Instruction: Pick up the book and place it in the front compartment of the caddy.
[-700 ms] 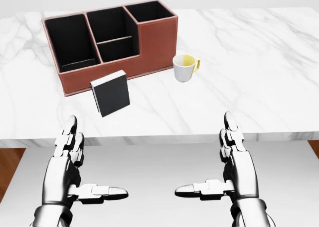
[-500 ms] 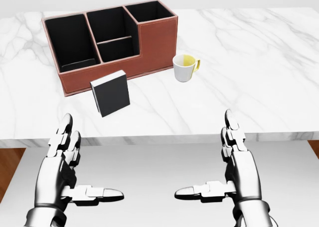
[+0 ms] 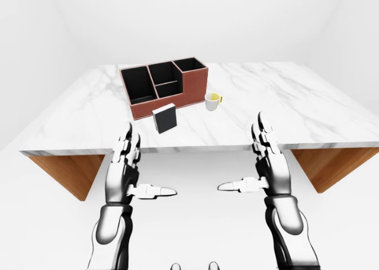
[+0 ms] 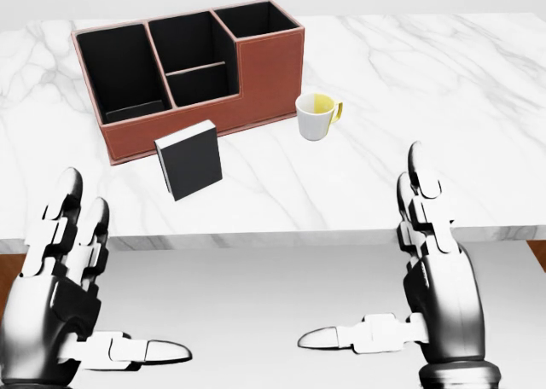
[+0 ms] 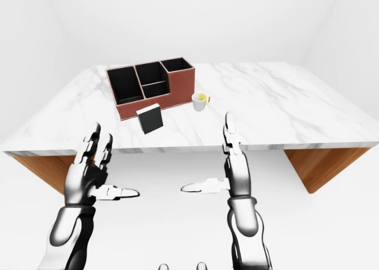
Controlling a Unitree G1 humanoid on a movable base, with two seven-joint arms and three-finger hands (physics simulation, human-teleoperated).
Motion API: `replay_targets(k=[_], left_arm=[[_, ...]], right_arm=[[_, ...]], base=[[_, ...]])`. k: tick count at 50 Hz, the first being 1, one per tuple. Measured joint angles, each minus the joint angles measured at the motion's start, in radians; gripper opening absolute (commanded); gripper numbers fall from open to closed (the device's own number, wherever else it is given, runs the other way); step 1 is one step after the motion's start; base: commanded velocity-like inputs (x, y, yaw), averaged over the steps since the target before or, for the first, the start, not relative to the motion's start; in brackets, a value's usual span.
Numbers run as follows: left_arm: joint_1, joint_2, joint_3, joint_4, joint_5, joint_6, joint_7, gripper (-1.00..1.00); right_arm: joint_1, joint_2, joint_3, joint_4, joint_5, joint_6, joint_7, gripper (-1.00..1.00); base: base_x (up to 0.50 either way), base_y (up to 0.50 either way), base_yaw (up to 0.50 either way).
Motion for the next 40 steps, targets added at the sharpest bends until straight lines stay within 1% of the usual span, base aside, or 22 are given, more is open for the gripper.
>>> replay_targets(k=[5, 11, 18, 25, 36, 40], left_arm=[[-0.046, 0.001, -0.005, 0.091, 0.018, 0.020, 0.043, 1.00], [-0.089, 0.000, -0.001, 0.168, 0.036, 0.020, 0.074, 1.00], [-0.116, -0.001, 0.005, 0.210, 0.044, 0.020, 0.090, 1.00], [-0.121, -0.001, 0.011, 0.202, 0.045, 0.020, 0.096, 1.00], [-0.082, -0.003, 0.015, 0.092, 0.042, 0.020, 0.087, 1.00], [-0.061, -0.004, 0.016, 0.038, 0.038, 0.020, 0.079, 1.00]], right_arm=[[-0.058, -0.003, -0.025, 0.162, 0.043, -0.030, 0.004, 1.00], [-0.092, -0.005, -0.043, 0.271, 0.073, -0.047, 0.007, 1.00], [-0.109, -0.004, -0.051, 0.324, 0.087, -0.052, 0.008, 1.00], [-0.099, -0.001, -0.046, 0.306, 0.086, -0.035, 0.005, 1.00], [-0.041, 0.005, -0.015, 0.166, 0.060, 0.022, -0.005, 1.00], [-0.018, 0.006, 0.003, 0.106, 0.046, 0.022, -0.010, 1.00]], base=[[0.00, 0.00, 0.00], [0.00, 0.00, 0.00], [0.00, 0.00, 0.00], [0.00, 0.00, 0.00], [0.00, 0.00, 0.00], [0.00, 0.00, 0.00]])
